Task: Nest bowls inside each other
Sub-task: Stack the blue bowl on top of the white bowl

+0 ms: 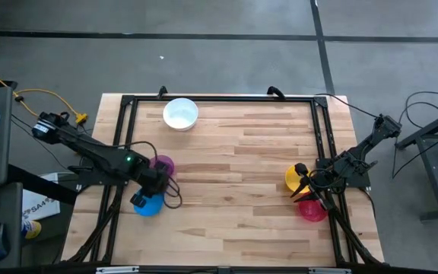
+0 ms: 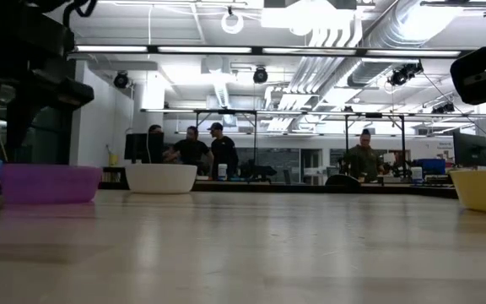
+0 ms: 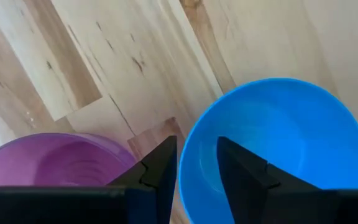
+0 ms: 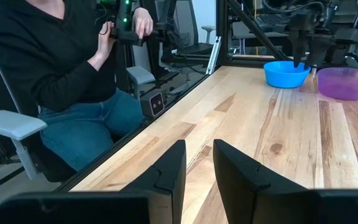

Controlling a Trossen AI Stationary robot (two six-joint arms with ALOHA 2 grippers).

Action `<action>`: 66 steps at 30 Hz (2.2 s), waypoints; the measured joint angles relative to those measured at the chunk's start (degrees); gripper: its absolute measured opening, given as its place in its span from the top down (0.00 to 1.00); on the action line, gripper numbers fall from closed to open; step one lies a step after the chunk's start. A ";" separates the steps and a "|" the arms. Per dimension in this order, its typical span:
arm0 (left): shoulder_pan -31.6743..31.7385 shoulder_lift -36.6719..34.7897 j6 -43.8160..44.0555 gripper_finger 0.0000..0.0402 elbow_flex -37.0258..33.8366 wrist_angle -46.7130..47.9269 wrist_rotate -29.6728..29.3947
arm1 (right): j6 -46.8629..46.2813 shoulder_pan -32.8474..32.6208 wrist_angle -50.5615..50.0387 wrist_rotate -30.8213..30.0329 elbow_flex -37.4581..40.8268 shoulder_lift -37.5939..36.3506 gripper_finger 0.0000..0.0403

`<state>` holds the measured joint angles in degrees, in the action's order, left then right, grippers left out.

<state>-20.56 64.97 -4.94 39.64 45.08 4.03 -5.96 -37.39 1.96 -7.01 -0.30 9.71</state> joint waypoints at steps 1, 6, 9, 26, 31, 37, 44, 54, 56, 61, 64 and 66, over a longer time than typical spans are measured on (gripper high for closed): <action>0.09 0.31 -0.38 0.71 0.00 0.00 0.28 | 0.00 0.00 0.00 0.00 0.00 -0.01 0.81; -0.06 2.59 -0.86 0.71 0.00 -0.29 1.25 | 0.00 0.00 0.00 0.00 0.00 0.00 0.81; -0.05 4.10 -1.05 0.71 0.00 -0.52 1.40 | 0.00 0.00 0.00 -0.02 0.00 -0.01 0.81; -0.04 5.55 -2.32 0.71 0.02 -1.62 0.94 | 0.00 0.00 0.00 -0.02 -0.01 0.00 0.81; -0.04 5.55 -1.10 0.71 0.02 -1.15 1.39 | 0.00 0.00 0.00 -0.04 0.00 -0.02 0.81; -0.04 5.55 0.92 0.71 0.02 -0.37 1.85 | 0.00 0.00 0.00 -0.04 -0.01 -0.01 0.81; -0.05 5.54 2.20 0.71 0.02 -0.25 3.06 | 0.00 0.00 0.00 -0.04 0.00 -0.01 0.81; -0.06 5.53 1.84 0.79 0.02 -0.31 3.06 | 0.00 0.00 0.00 -0.04 -0.01 -0.02 0.81; -0.06 5.53 1.82 0.85 0.02 -0.31 3.05 | 0.00 0.00 0.00 -0.04 -0.01 -0.01 0.81; -0.06 5.51 1.87 0.98 0.13 -0.53 3.15 | 0.00 0.00 0.00 -0.04 0.00 -0.02 0.81; -0.06 5.49 2.33 0.98 0.11 -0.46 3.16 | -0.01 0.00 0.00 -0.04 0.00 0.00 0.81; -0.06 5.49 2.57 0.99 0.11 -0.46 3.29 | 0.00 0.00 0.01 -0.04 0.00 -0.02 0.81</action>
<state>-20.62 70.46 -2.37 39.75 44.62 7.32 -5.96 -37.39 1.97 -7.05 -0.30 9.69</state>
